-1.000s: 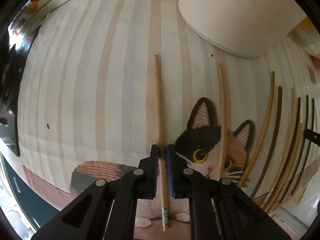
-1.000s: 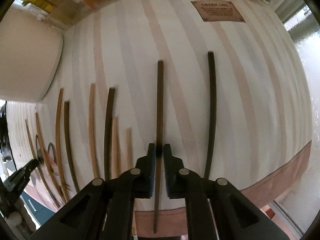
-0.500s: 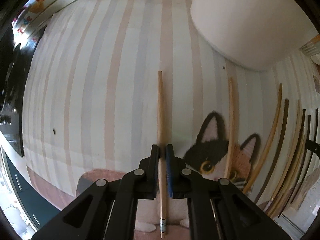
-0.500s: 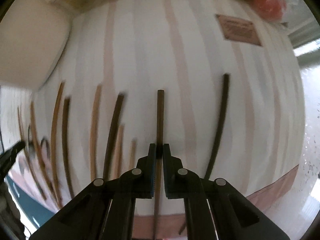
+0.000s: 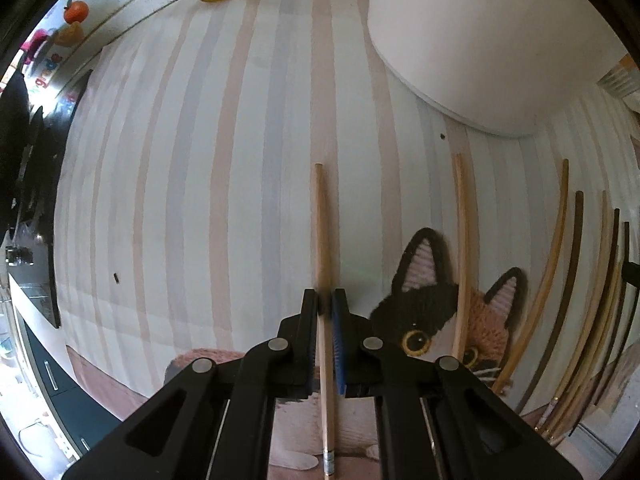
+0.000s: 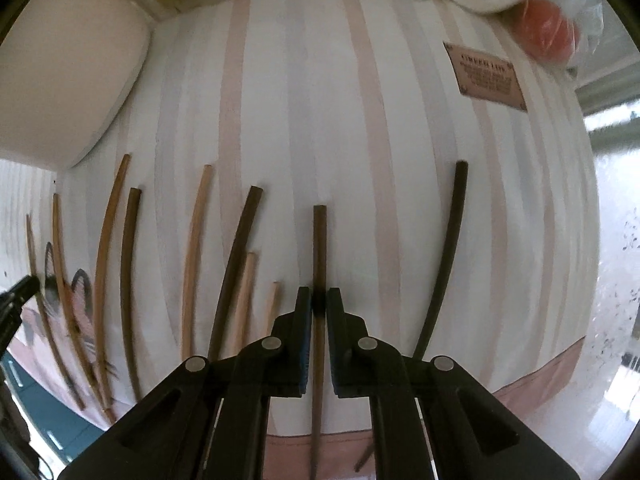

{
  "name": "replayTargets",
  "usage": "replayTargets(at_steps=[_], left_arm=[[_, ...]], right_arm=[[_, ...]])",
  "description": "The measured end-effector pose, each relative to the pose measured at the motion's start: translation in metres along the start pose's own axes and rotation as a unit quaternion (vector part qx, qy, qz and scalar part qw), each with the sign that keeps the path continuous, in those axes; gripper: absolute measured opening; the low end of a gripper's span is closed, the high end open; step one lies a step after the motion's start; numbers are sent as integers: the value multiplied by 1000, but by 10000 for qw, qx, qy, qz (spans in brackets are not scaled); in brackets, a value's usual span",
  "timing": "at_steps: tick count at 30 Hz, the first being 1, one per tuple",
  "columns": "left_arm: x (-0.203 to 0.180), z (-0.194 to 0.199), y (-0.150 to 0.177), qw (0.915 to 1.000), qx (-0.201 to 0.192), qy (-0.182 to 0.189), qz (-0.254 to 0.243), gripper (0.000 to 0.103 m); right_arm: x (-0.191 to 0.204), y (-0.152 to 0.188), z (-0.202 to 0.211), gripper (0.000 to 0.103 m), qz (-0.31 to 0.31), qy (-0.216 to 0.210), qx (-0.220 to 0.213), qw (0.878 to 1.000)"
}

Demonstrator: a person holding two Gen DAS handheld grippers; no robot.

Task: Organize utensils
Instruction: 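Lift the light wooden chopstick with left tool while right tool lifts a dark chopstick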

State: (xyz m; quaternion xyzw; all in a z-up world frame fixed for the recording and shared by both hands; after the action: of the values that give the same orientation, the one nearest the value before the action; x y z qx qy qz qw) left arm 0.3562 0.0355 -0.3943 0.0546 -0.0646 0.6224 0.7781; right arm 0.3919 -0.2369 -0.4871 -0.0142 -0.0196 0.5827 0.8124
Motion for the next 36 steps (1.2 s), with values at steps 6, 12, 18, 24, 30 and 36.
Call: replayTargets(at_steps=[6, 12, 18, 24, 30, 36], left_arm=[[-21, 44, 10, 9994, -331, -32, 3, 4], [-26, 92, 14, 9965, -825, 10, 94, 4], [-18, 126, 13, 9898, -1421, -6, 118, 4], [0, 158, 6, 9818, -1889, -14, 197, 4], [8, 172, -4, 9759, -2166, -80, 256, 4], [11, 204, -8, 9687, -2464, -76, 304, 4]], right_arm=[[-18, 4, 24, 6, -278, -468, -341, 9979], [-12, 7, 74, 6, -306, -881, -688, 9933], [-6, 13, 127, 6, -124, -1295, -1253, 9835], [0, 12, 167, 6, -21, -1588, -1871, 9694], [19, 9, 198, 6, 109, -1763, -2259, 9580], [34, 5, 230, 6, 255, -1927, -2514, 9482]])
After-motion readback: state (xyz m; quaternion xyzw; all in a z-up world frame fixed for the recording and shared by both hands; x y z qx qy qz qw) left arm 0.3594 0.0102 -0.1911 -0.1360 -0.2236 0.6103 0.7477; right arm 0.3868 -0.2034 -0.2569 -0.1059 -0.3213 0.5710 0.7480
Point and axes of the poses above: each gripper's, at about its wrist camera, not at the fingertips, and z roughly against the way its jaws point, x to its left, y to its underside, the point moved 6 cm from there along -z, roughly the way its jaws point, and after that the axes turned 10 degrees about -z, right-handed, at the moved point
